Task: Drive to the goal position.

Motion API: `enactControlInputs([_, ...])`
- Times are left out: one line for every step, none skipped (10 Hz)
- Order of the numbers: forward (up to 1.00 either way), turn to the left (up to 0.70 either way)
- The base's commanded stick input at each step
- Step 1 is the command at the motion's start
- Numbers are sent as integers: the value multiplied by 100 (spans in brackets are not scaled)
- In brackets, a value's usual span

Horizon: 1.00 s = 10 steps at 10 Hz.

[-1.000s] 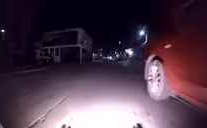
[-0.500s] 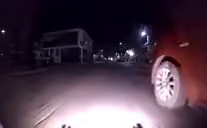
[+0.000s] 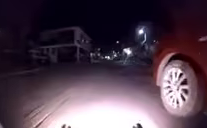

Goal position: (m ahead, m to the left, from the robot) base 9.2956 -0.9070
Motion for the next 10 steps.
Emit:
enactControlInputs([60, 0])
enactControlInputs([60, -13])
enactControlInputs([60, -15])
enactControlInputs([60, -14])
enactControlInputs([60, -4])
enactControlInputs([60, 0])
enactControlInputs([60, 0])
enactControlInputs([60, -7])
enactControlInputs([60, -14])
enactControlInputs([60, -15])
